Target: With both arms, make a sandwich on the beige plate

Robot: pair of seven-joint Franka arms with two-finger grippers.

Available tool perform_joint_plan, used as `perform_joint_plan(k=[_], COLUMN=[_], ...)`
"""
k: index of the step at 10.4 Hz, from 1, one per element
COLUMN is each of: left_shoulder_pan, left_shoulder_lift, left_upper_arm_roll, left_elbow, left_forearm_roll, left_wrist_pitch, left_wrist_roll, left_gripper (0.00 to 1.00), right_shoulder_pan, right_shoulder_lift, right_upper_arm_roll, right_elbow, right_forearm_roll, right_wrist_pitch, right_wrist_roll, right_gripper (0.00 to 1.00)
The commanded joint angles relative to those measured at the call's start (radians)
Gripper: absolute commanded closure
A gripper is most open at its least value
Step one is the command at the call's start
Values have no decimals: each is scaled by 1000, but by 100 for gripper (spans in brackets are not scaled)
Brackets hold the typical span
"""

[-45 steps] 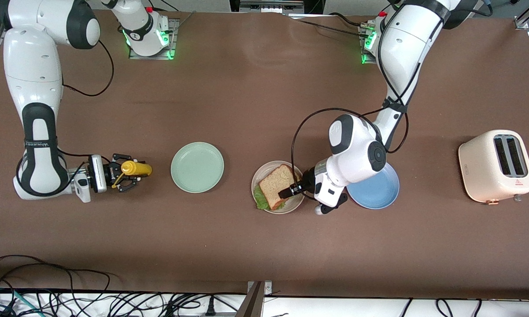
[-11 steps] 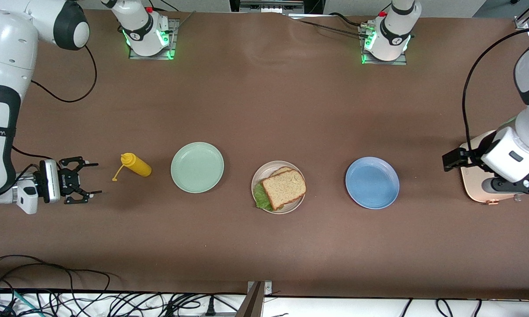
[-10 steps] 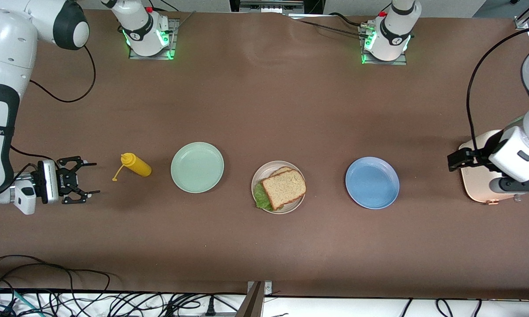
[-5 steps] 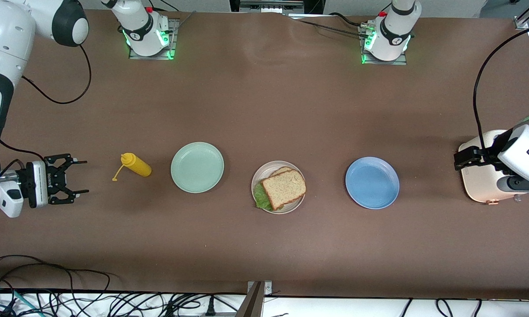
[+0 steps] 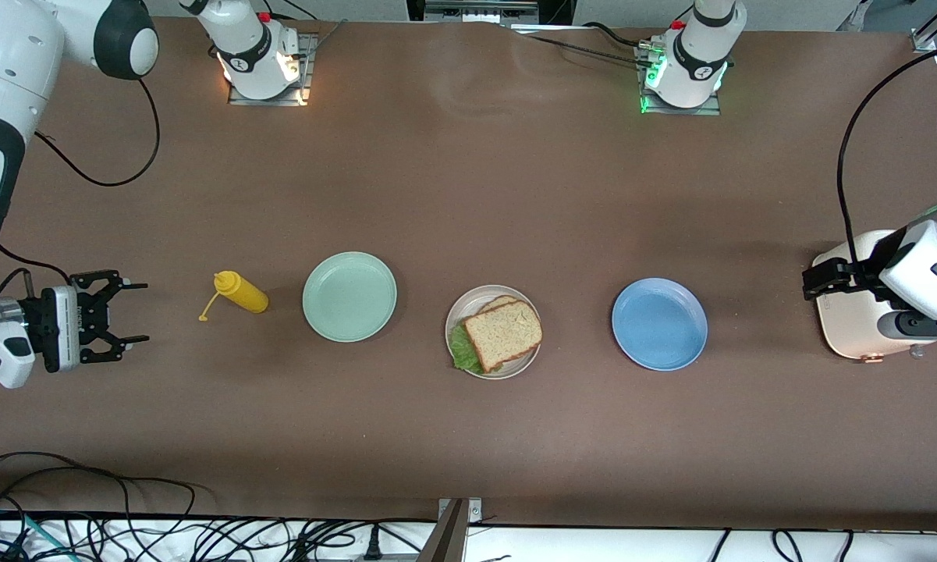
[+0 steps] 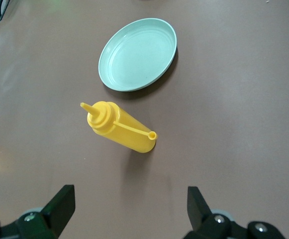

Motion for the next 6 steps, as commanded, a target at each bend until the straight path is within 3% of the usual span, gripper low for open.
perform_joint_plan(k=[1,3,6], left_shoulder_pan=[10,10,10], left_shoulder_lift=[-15,-15,-15], left_upper_arm_roll=[-4,-4,-4], left_elbow=[-3,-3,-3], left_forearm_roll=[-22,-22,-22], left_wrist_pitch=[-18,-18,-18], left_wrist_roll=[29,29,29], left_gripper=[0,0,0], right_shoulder_pan=[29,64,112], right_shoulder_lift=[-75,-159,-325], right_upper_arm_roll=[-1,11,28], right_elbow=[5,-13,-143], right_forearm_roll=[-86,-179,-301], right_wrist_pitch=[-12,-9,32], right_wrist_roll=[97,223,407], right_gripper=[0,0,0])
